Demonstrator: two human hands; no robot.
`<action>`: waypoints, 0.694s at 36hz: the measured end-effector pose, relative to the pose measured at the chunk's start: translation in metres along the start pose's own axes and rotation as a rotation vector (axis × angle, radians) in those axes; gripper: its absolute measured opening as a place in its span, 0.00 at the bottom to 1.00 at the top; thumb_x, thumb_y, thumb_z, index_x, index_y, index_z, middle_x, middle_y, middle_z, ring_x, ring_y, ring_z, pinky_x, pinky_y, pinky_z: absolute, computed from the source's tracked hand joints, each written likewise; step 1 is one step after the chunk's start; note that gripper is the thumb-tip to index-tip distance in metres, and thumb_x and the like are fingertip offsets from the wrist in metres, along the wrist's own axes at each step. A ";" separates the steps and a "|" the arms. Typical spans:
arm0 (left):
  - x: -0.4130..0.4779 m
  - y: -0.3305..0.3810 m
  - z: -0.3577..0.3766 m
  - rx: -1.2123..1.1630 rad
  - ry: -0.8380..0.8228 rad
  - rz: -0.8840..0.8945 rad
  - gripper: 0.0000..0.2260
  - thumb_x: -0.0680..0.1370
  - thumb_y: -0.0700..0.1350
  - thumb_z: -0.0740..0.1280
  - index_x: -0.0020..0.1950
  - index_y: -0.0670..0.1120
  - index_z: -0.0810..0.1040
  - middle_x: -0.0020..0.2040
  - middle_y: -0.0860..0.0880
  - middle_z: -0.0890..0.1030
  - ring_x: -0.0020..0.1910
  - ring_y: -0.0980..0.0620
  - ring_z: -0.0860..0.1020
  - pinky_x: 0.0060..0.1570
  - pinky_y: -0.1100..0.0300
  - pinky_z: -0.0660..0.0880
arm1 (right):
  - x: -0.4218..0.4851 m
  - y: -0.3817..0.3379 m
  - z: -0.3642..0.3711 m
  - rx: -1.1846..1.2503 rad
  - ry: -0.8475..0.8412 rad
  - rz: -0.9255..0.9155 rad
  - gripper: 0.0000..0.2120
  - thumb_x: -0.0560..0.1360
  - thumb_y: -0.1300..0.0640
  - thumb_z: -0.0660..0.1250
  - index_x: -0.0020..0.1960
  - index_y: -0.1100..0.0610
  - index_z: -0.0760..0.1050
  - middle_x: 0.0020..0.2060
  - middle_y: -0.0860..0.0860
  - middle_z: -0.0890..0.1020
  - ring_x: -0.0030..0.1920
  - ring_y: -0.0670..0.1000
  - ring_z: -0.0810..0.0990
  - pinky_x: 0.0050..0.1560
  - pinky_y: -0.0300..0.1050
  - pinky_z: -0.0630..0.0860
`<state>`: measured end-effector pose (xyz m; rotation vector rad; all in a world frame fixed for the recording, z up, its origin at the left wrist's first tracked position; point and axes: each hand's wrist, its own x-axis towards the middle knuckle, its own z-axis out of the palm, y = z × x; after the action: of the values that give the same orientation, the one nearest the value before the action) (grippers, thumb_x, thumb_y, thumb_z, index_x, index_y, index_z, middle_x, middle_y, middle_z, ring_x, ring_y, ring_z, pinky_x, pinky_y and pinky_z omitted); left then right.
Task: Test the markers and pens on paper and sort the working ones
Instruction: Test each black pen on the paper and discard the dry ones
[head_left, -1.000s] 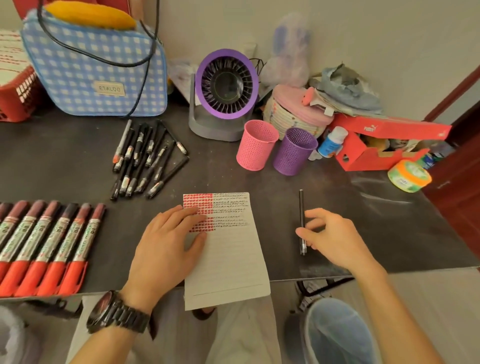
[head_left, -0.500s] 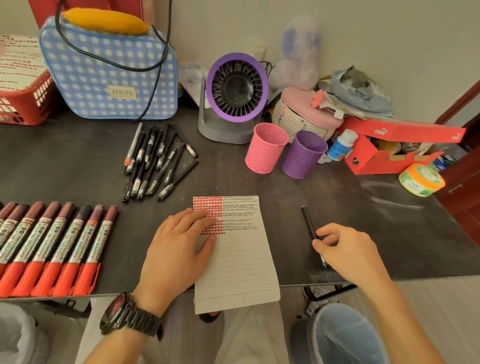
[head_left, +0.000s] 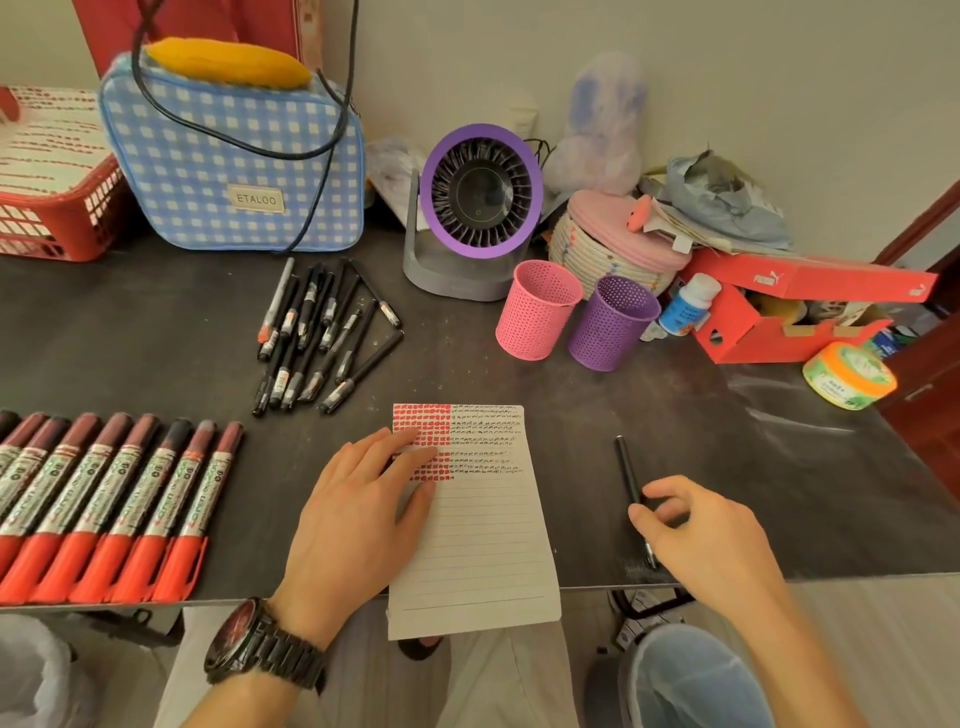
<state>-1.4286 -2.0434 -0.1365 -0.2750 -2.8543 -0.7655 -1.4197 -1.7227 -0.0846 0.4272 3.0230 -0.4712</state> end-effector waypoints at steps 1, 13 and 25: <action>0.000 0.000 -0.001 -0.004 0.000 -0.002 0.17 0.81 0.52 0.65 0.69 0.53 0.78 0.72 0.53 0.74 0.73 0.48 0.70 0.74 0.46 0.65 | -0.001 -0.001 0.000 0.012 0.016 0.001 0.10 0.77 0.42 0.68 0.57 0.42 0.77 0.38 0.37 0.81 0.42 0.39 0.79 0.44 0.43 0.74; -0.001 0.002 -0.006 0.044 -0.054 -0.034 0.20 0.85 0.58 0.52 0.76 0.60 0.68 0.79 0.61 0.61 0.78 0.59 0.56 0.79 0.57 0.48 | -0.008 -0.074 0.033 0.286 0.160 -0.299 0.13 0.76 0.51 0.72 0.60 0.46 0.79 0.59 0.38 0.76 0.59 0.44 0.72 0.58 0.44 0.70; -0.002 0.003 0.005 -0.030 0.054 -0.004 0.17 0.82 0.53 0.59 0.68 0.54 0.78 0.73 0.55 0.73 0.73 0.52 0.69 0.75 0.50 0.63 | -0.001 -0.094 0.084 0.274 0.140 -0.448 0.17 0.72 0.58 0.78 0.59 0.51 0.83 0.63 0.46 0.80 0.67 0.53 0.76 0.65 0.56 0.73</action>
<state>-1.4268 -2.0386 -0.1402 -0.2484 -2.7959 -0.8051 -1.4442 -1.8350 -0.1370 -0.2308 3.1926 -0.9220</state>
